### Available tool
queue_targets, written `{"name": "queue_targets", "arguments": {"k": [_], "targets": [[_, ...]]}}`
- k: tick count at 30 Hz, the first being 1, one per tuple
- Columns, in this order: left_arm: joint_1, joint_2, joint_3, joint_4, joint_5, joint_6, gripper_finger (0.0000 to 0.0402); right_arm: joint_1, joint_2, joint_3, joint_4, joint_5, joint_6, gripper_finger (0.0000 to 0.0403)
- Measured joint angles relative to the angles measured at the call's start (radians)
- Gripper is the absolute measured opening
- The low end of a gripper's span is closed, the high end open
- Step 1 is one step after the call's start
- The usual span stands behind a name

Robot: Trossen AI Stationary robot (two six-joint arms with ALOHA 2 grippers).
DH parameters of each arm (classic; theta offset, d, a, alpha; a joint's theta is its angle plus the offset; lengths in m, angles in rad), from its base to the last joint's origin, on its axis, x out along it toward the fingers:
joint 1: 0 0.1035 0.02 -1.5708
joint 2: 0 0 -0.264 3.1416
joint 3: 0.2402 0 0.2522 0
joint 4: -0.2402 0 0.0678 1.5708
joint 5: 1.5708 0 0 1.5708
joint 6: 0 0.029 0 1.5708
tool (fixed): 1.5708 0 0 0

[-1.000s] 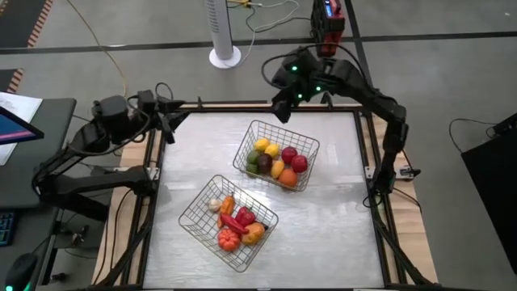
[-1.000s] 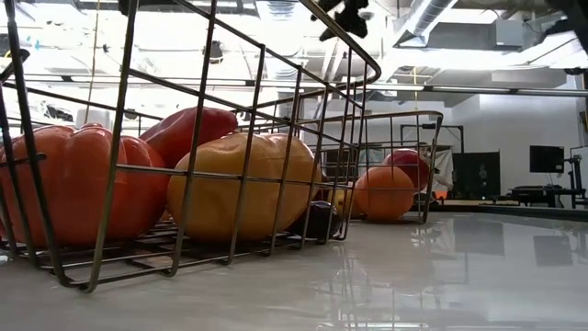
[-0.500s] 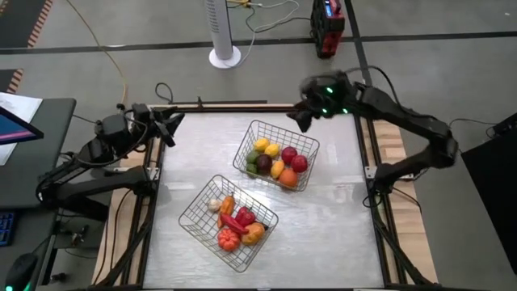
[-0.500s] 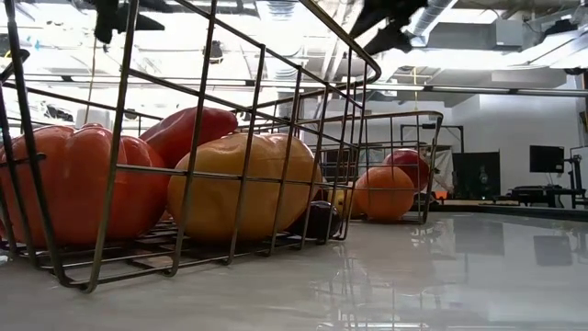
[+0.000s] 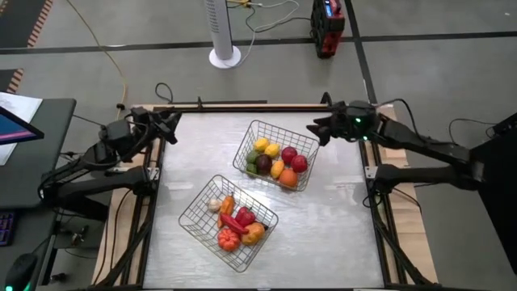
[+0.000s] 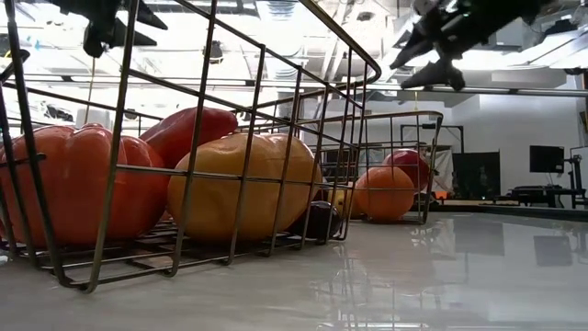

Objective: Sort produce into baskets
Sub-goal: Return to Home Position

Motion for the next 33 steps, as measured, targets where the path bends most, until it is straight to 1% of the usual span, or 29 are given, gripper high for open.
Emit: {"name": "queue_targets", "arguments": {"k": [4, 8, 10, 15, 18, 21, 27, 33], "targets": [[0.0, -0.001, 0.0, 0.078, -0.028, 0.001, 0.0201, -0.024, -0.116, -0.094, 0.03, 0.0, 0.027, 0.0268], [0.0, -0.001, 0.0, 0.086, -0.103, 0.001, 0.0201, -0.046, -0.233, -0.165, 0.03, 0.0, 0.047, 0.0259], [0.001, -0.001, 0.0, 0.08, -0.121, 0.001, 0.0201, -0.056, -0.291, -0.202, 0.029, 0.001, 0.06, 0.0255], [0.0, 0.001, 0.0, 0.073, -0.121, 0.0, 0.0201, -0.068, -0.409, -0.289, 0.027, 0.029, 0.123, 0.0249], [0.0, 0.001, 0.0, 0.072, -0.12, -0.001, 0.0201, -0.068, -0.467, -0.323, 0.024, 0.035, 0.147, 0.0248], [0.0, 0.0, 0.0, 0.072, -0.092, -0.003, 0.0201, -0.068, -0.517, -0.355, 0.025, 0.042, 0.163, 0.0248], [0.0, 0.0, 0.0, 0.055, -0.087, 0.0, 0.0201, -0.068, -0.618, -0.423, 0.018, 0.074, 0.198, 0.0248], [0.0, 0.001, 0.001, -0.013, -0.072, 0.008, 0.0201, -0.068, -0.663, -0.437, 0.011, 0.076, 0.213, 0.0248]]}}
